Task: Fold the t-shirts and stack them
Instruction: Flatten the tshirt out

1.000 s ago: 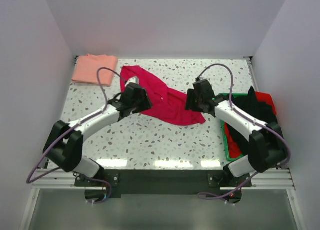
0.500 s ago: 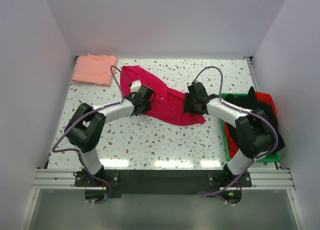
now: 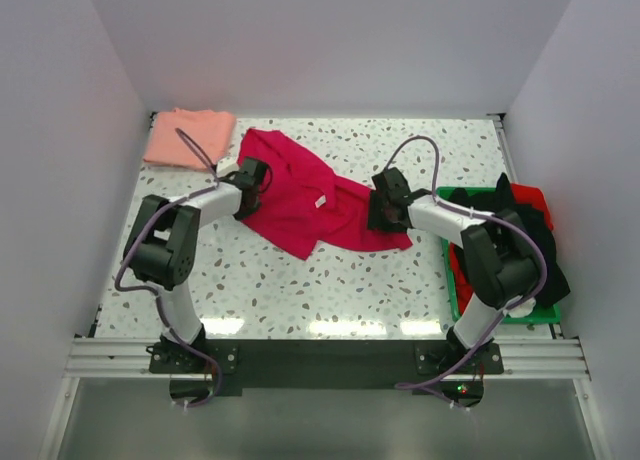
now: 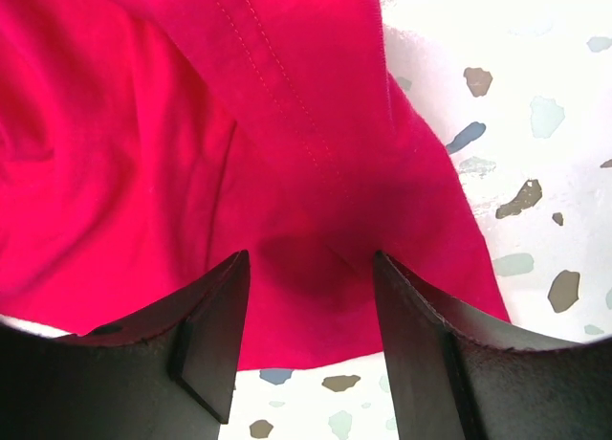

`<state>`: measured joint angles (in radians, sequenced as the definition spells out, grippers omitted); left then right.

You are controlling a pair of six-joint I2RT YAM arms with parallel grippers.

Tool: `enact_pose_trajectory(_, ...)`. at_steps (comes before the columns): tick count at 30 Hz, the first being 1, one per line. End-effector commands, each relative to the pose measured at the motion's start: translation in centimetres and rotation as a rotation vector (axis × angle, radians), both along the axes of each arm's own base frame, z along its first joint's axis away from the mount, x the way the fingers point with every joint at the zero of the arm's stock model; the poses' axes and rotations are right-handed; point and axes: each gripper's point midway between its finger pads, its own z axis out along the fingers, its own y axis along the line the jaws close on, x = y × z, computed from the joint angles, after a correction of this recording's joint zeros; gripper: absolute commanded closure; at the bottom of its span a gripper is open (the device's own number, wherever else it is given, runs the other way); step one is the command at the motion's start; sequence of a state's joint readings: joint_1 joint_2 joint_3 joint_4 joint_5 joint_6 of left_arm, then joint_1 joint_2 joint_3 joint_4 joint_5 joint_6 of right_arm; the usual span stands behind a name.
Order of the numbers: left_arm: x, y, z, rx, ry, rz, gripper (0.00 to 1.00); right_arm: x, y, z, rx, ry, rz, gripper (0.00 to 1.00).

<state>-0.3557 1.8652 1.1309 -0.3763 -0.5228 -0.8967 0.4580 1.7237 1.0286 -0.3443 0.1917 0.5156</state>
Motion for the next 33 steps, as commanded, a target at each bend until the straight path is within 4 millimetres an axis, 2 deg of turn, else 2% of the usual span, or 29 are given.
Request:
enact_pose_trajectory(1, -2.2, 6.5, 0.6, 0.087, 0.055, 0.120, 0.80, 1.4, 0.4, 0.7, 0.002, -0.038, -0.018, 0.42)
enact_pose_trajectory(3, -1.9, 9.1, 1.2, 0.095, 0.049, 0.162, 0.80, 1.4, 0.6, 0.6, 0.008, -0.032, -0.014, 0.42)
enact_pose_trajectory(7, 0.4, 11.0, 3.3, 0.090, 0.015, 0.155, 0.77, 1.4, 0.6, 0.3, 0.005, -0.021, -0.011, 0.42)
enact_pose_trajectory(9, 2.0, 11.3, 5.0, 0.091, -0.006, 0.128, 0.75, 1.3, 0.5, 0.5, 0.002, -0.024, -0.011, 0.42)
enact_pose_trajectory(11, 2.9, 11.1, 6.3, 0.089, -0.024, 0.101, 0.67, 1.3, 0.5, 0.9, 0.003, -0.030, -0.011, 0.42)
enact_pose_trajectory(14, 3.5, 8.8, 8.6, -0.030, -0.089, 0.038, 0.61, 1.2, 0.4, 1.5, 0.007, -0.040, -0.005, 0.42)
enact_pose_trajectory(15, 2.7, 7.9, 8.2, -0.069, -0.091, 0.020, 0.58, 1.2, 0.5, 2.2, 0.015, -0.055, -0.004, 0.42)
enact_pose_trajectory(16, 2.0, 6.7, 9.7, -0.137, -0.134, -0.009, 0.54, 1.3, 0.5, 2.6, 0.020, -0.064, -0.001, 0.42)
enact_pose_trajectory(17, 1.2, 6.0, 9.9, -0.179, -0.151, 0.007, 0.53, 1.3, 0.5, 3.0, 0.022, -0.069, 0.003, 0.42)
enact_pose_trajectory(18, -0.7, 4.8, 8.5, -0.193, -0.122, -0.010, 0.52, 1.3, 0.6, 3.8, 0.031, -0.087, 0.003, 0.42)
enact_pose_trajectory(19, -1.7, 4.3, 9.7, -0.202, -0.153, -0.011, 0.50, 1.3, 0.6, 4.1, 0.036, -0.091, 0.006, 0.42)
enact_pose_trajectory(20, -2.8, 3.8, 9.5, -0.210, -0.155, 0.017, 0.50, 1.3, 0.7, 4.5, 0.043, -0.101, 0.006, 0.42)
enact_pose_trajectory(21, -5.0, 2.3, 8.1, -0.192, -0.112, -0.012, 0.49, 1.4, 0.7, 4.9, 0.049, -0.109, 0.007, 0.42)
enact_pose_trajectory(22, -6.0, 1.8, 8.5, -0.174, -0.128, -0.009, 0.48, 1.5, 0.8, 5.4, 0.058, -0.122, 0.008, 0.41)
enact_pose_trajectory(23, -7.3, -0.2, 8.0, -0.192, -0.116, -0.028, 0.48, 1.4, 1.0, 5.6, 0.070, -0.125, 0.016, 0.41)
enact_pose_trajectory(24, -8.6, -0.9, 7.0, -0.189, -0.090, -0.041, 0.47, 1.4, 1.1, 5.7, 0.077, -0.126, 0.017, 0.42)
enact_pose_trajectory(27, -11.2, -2.8, 5.5, -0.160, -0.051, -0.050, 0.45, 1.4, 1.3, 6.0, 0.089, -0.132, 0.026, 0.41)
enact_pose_trajectory(31, -13.0, -4.4, 3.4, -0.108, 0.002, -0.075, 0.43, 1.2, 1.5, 5.6, 0.094, -0.126, 0.031, 0.42)
enact_pose_trajectory(33, -13.4, -5.3, 3.0, -0.093, 0.009, -0.110, 0.42, 1.1, 1.5, 5.3, 0.094, -0.117, 0.033, 0.42)
